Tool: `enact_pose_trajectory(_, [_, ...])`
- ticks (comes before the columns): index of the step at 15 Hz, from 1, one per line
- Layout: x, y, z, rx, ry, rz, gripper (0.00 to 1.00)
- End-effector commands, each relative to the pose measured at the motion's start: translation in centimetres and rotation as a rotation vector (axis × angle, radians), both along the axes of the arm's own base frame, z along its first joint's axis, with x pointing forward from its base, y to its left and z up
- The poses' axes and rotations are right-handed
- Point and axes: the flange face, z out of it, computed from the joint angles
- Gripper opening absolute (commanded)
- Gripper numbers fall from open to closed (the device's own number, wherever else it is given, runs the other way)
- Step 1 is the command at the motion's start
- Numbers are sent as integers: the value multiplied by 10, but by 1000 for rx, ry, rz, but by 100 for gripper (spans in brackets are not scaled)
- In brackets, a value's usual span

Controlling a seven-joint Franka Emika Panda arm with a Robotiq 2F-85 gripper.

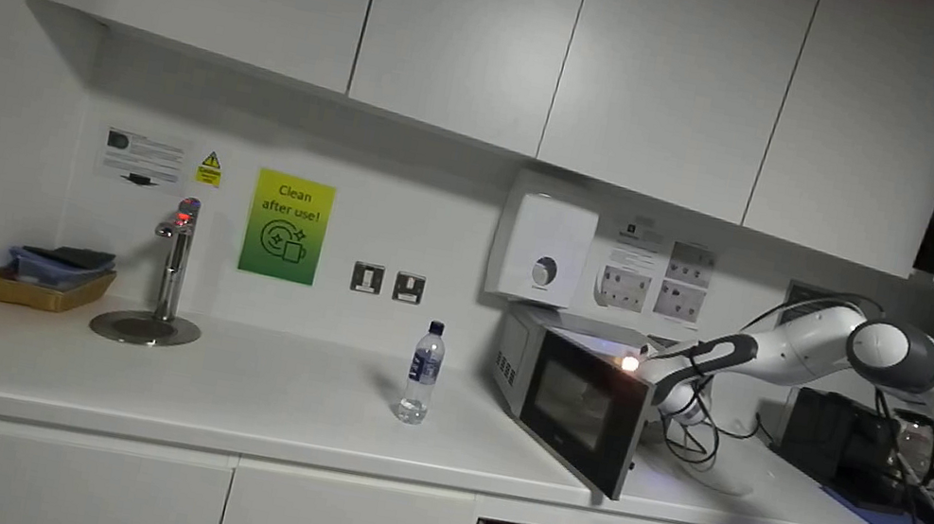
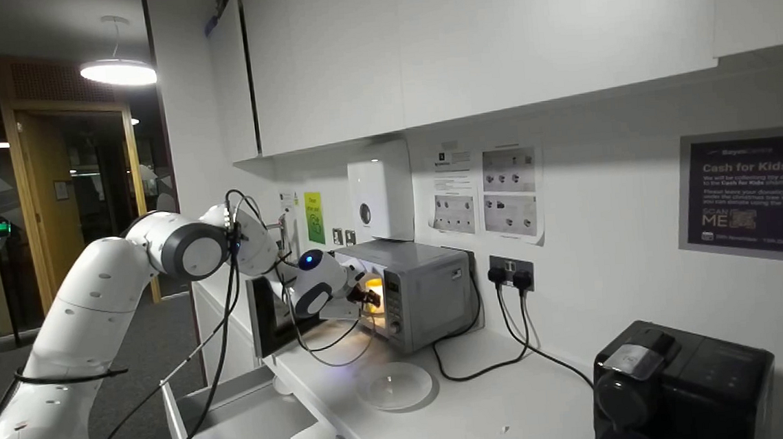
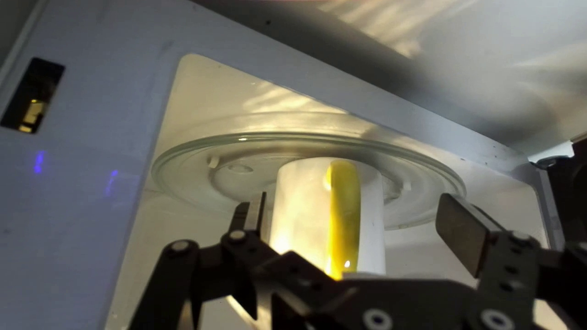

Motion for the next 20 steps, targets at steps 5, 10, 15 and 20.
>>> enact_pose_trajectory(5, [8, -3, 3, 47, -46, -24, 100])
enact_pose_trajectory(10, [6, -7, 8, 50, -64, -47, 100])
enact_pose_trajectory(15, [2, -4, 11, 51, -96, -69, 100])
enact_pose_trajectory(20, [2, 0, 13, 48, -99, -62, 100])
